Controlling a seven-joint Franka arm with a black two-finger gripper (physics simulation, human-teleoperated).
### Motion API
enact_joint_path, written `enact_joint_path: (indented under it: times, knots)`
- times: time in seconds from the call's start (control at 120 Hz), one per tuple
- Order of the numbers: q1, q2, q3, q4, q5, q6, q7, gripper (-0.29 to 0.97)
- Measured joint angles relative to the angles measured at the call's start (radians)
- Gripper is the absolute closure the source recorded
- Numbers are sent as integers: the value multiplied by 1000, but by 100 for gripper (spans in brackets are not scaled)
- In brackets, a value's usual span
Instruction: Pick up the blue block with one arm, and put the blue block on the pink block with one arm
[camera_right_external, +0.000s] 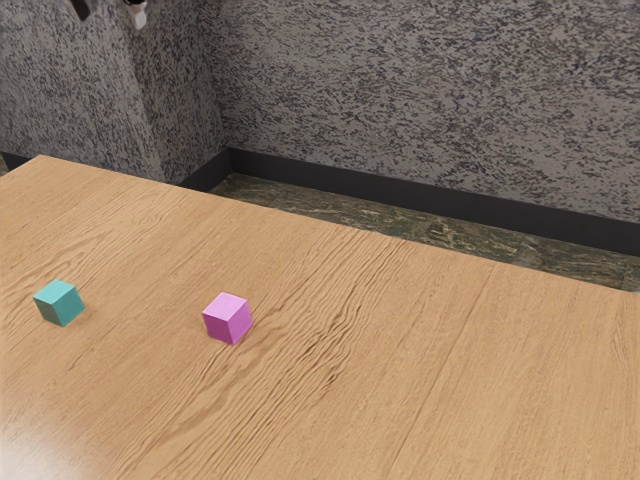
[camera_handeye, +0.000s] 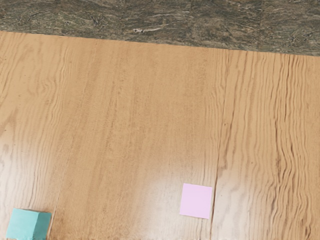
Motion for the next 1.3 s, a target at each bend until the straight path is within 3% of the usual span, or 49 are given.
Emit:
enact_joint_path:
  times: [0.108,0.2,0.258,0.317,0.392,0.467,0.575,0.825,1.0,1.158,1.208,1.3]
  knots:
    - [7,0,41,-20,1,-1,0,2]
    - [-18,0,127,-118,2,2,0,2]
    - [-38,-27,201,-275,2,28,1,2]
    - [-79,-162,248,-549,29,107,1,2]
    - [80,-255,284,-798,67,212,-1,2]
    - [178,-278,296,-914,87,293,-2,2]
    - [253,-224,303,-966,98,398,18,2]
    - [323,-102,374,-1176,95,852,277,2]
    - [329,22,365,-1186,-13,1062,446,2]
    - [379,134,282,-1162,-202,1145,590,2]
    - [533,147,121,-1142,-233,1159,631,2]
    - [918,155,-263,-1112,-256,1179,703,2]
